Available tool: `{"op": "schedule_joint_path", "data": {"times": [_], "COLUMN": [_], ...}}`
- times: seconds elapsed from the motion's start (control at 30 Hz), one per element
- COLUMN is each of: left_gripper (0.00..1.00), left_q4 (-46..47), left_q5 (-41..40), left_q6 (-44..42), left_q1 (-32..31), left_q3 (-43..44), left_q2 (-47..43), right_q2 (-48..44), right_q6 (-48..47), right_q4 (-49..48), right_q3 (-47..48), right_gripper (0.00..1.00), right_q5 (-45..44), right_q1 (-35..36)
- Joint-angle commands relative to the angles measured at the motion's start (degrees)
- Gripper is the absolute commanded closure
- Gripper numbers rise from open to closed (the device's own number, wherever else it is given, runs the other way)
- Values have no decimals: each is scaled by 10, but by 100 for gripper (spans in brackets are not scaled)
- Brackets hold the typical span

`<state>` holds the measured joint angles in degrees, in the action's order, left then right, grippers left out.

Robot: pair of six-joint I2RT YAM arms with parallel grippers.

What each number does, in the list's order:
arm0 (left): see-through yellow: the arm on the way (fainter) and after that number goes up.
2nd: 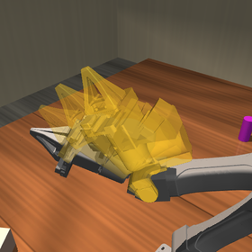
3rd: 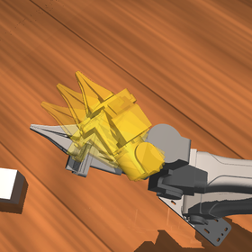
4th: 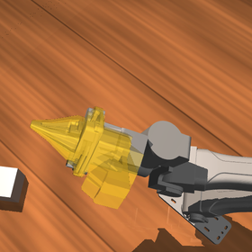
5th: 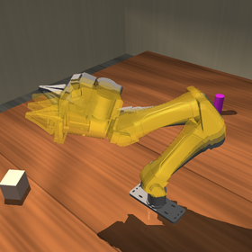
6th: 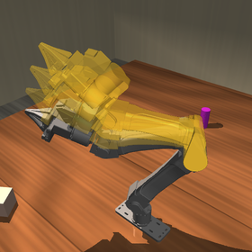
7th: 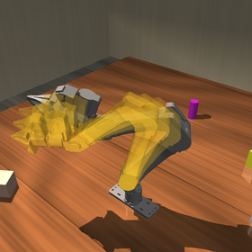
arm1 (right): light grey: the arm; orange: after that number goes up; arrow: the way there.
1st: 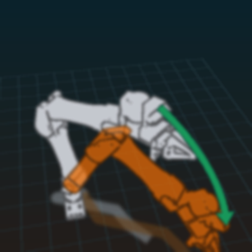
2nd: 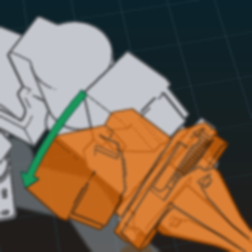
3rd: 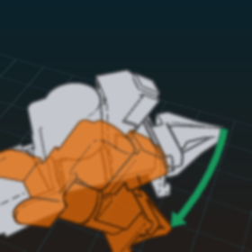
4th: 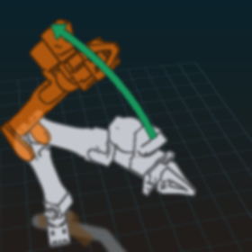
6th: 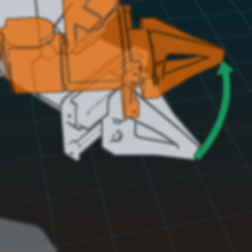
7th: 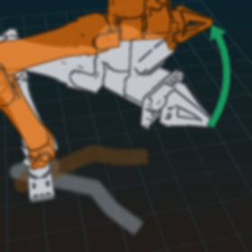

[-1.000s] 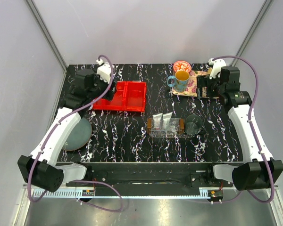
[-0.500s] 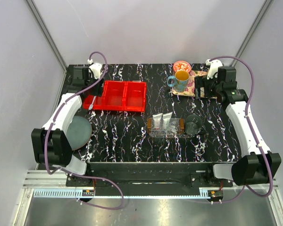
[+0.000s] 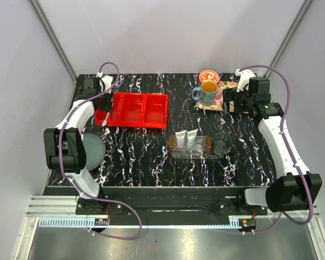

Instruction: Prepare toiletry sets of a toothbrush and toothpaste on the tray

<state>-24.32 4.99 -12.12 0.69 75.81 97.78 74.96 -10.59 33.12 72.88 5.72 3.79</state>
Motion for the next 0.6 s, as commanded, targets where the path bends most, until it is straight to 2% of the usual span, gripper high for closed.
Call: {"op": "schedule_joint_path", "data": {"times": [0.0,0.57], "left_gripper": [56,60], "left_q4": [23,16], "left_q5": [-24,-49], "left_q6": [-7,-12], "left_q1": [5,9], "left_q3": [41,62], "left_q2": [26,106], "right_q2": [0,-3], "right_q6": [-7,-13], "right_q4": [-30,-34], "right_q3": [-4,-23], "right_gripper": [0,0], "right_q5": [15,12], "right_q1": [-3,-4]}}
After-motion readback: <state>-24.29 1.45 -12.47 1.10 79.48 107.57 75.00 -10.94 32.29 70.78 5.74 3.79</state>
